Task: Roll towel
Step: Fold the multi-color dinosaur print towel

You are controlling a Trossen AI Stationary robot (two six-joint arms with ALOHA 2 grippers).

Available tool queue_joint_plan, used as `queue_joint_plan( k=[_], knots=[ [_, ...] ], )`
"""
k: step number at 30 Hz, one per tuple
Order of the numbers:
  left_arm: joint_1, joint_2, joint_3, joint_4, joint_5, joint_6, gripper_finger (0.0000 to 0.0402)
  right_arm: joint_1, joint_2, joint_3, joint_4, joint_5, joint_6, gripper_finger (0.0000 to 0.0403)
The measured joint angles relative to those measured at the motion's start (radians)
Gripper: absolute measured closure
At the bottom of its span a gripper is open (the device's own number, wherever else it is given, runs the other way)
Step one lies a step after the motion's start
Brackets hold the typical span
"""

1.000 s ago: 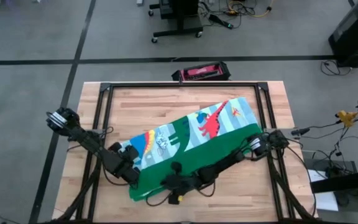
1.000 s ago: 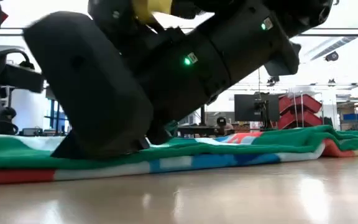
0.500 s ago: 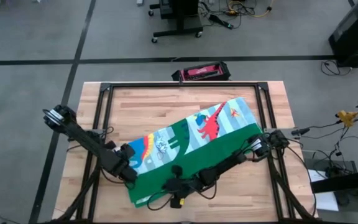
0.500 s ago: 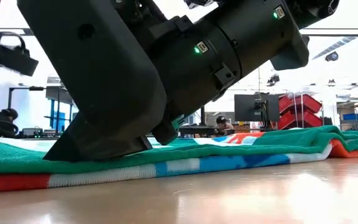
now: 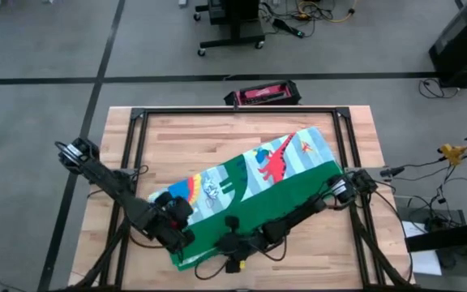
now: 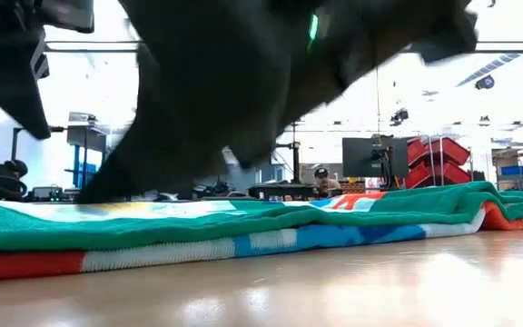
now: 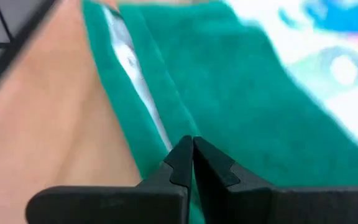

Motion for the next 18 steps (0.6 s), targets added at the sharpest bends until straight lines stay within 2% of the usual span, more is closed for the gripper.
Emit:
queue_joint_plan(
  k=[6, 14, 18],
  knots=[
    [-0.039, 0.046, -0.103, 0.172, 0.008, -0.055, 0.0378, 0.033, -0.053, -0.010, -0.044, 0.047, -0.039, 0.0403],
    [-0.092, 0.112, -0.224, 0.211, 0.107, -0.215, 0.0378, 0.035, -0.090, -0.010, -0.219, 0.048, 0.025, 0.0403],
    [-0.145, 0.087, -0.235, 0.167, 0.148, -0.289, 0.0378, 0.055, -0.147, -0.009, -0.317, 0.134, 0.049, 0.0403]
  ],
)
